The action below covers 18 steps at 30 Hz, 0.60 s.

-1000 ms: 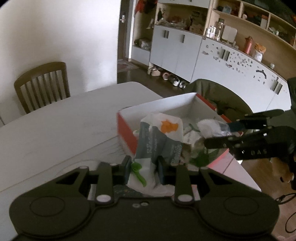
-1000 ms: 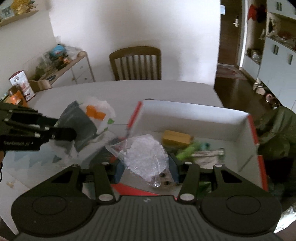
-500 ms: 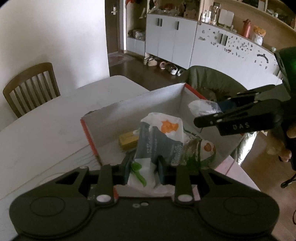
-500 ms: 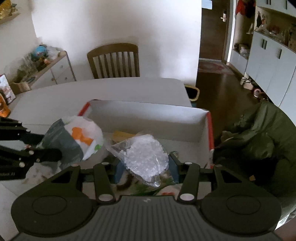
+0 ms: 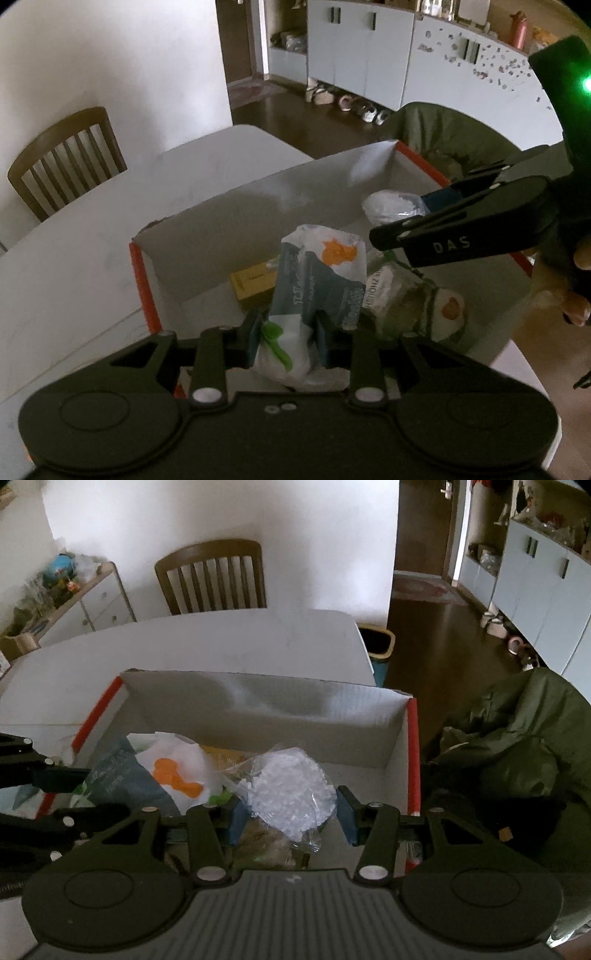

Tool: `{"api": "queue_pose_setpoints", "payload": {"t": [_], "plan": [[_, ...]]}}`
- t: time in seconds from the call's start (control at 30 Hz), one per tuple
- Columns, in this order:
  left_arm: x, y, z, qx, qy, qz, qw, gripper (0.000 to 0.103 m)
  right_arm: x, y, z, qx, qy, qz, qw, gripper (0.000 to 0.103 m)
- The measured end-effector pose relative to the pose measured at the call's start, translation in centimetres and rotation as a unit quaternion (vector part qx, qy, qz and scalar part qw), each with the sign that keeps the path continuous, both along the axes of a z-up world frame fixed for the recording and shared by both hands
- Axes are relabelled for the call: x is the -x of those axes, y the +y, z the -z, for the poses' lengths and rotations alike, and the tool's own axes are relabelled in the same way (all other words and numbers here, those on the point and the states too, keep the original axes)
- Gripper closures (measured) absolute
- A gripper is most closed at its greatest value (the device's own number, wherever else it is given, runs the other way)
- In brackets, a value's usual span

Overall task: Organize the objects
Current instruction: 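Carry the white bag with the left tool while the right tool carries the tissue packet to the shoebox, then release the white bag with the left tool while the right tool releases the tissue packet in the box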

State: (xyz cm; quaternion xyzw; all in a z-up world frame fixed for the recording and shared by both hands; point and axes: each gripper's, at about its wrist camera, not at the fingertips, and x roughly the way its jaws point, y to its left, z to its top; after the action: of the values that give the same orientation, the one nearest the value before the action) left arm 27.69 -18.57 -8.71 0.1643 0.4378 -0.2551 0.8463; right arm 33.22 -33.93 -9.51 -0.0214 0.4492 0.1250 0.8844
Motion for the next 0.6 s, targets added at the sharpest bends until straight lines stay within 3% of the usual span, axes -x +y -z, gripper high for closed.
{"api": "queue_pose_setpoints", "payload": {"t": [0.3, 0.6], "plan": [[-2.3, -1.1, 1.5, -0.029, 0.011, -0.012, 0.9994, 0.074, -2.4, 0.2, 2.2, 0.017, 0.029, 0.005, 0.999, 0.053], [-3.1, -1.5, 2.2, -0.044, 0.018, -0.017, 0.9987, 0.072, -2.3, 2.0, 2.7, 0.057, 0.034, -0.04, 0.997, 0.053]]}}
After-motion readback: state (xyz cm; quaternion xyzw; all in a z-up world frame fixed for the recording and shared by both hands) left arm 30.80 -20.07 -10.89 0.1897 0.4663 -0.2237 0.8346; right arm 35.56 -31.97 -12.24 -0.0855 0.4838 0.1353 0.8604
